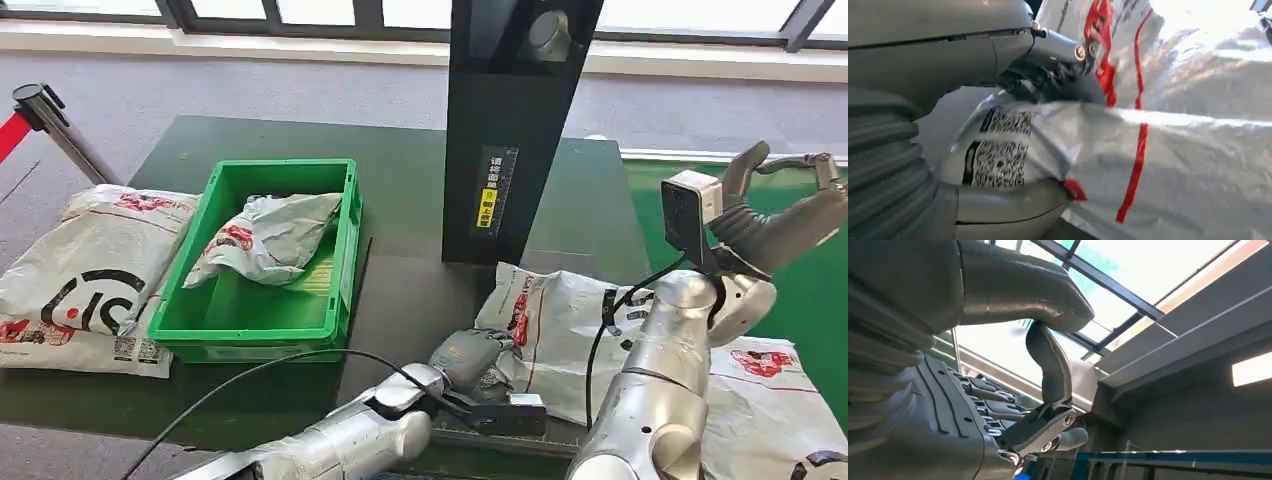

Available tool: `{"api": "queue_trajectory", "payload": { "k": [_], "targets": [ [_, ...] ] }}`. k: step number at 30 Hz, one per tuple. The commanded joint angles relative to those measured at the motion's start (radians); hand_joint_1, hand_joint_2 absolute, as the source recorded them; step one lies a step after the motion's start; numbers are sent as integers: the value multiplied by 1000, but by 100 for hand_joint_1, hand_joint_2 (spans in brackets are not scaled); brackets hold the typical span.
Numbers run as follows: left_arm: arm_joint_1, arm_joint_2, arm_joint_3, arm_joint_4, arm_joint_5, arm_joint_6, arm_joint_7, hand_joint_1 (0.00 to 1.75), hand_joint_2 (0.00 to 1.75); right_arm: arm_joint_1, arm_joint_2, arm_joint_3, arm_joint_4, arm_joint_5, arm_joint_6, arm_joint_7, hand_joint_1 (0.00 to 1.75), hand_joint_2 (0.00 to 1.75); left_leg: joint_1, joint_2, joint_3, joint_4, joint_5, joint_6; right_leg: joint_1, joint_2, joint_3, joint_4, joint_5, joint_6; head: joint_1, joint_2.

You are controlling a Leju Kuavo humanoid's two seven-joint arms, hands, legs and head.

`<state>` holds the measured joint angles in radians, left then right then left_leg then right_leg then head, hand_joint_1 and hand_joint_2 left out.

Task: Moved the parcel from conveyor to table for the left to box.

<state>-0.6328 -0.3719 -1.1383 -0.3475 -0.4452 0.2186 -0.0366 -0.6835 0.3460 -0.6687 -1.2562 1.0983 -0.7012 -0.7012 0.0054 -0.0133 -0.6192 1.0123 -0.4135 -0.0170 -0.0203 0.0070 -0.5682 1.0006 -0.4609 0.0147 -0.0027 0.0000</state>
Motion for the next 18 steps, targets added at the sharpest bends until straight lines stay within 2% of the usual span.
{"api": "queue_trajectory", "payload": {
  "k": [1,7,10,12,14,15,16,17,18],
  "targets": [
    [-8,23,-96,58,-3,-13,26,175,175,-35,3,-27,41,-15,3,3,0,175,0,4,3,-2,-1,0,0,2,2,-2,0,-1,0,0],
    [-10,23,-111,60,-8,-5,39,175,175,-31,3,-28,31,-22,3,3,0,175,0,4,3,-2,-1,0,0,2,2,-2,0,-1,0,0],
    [-13,23,-123,57,-22,48,56,175,175,-29,3,-28,29,-21,3,3,0,175,0,4,4,-3,0,0,1,2,2,-3,1,-2,0,0],
    [-14,23,-124,65,-37,152,79,175,175,-25,3,-29,21,-21,3,3,0,175,0,4,4,-3,0,0,1,2,2,-3,1,-2,0,0],
    [-22,23,-117,86,-64,329,112,175,175,-17,3,-33,3,-23,3,3,0,175,0,3,3,-2,0,0,1,2,2,-2,0,-1,0,0],
    [-35,47,9,27,-161,480,146,175,175,-5,3,-38,-22,-26,3,3,0,175,0,3,3,-2,0,0,1,1,2,-2,0,-1,0,0],
    [28,89,233,-150,-402,480,184,175,175,-1,3,-41,-30,-26,3,3,0,175,0,3,3,-2,0,0,1,1,2,-2,0,-2,0,0],
    [123,52,610,-231,-749,480,54,175,175,8,3,-40,-41,-31,3,3,0,175,0,2,2,-1,0,0,0,0,0,-1,0,-1,0,0],
    [188,23,960,-425,-894,480,-101,175,175,17,3,-43,-55,-34,3,3,0,175,0,2,1,-1,0,0,1,0,0,-1,0,-2,0,0]
  ]
}}
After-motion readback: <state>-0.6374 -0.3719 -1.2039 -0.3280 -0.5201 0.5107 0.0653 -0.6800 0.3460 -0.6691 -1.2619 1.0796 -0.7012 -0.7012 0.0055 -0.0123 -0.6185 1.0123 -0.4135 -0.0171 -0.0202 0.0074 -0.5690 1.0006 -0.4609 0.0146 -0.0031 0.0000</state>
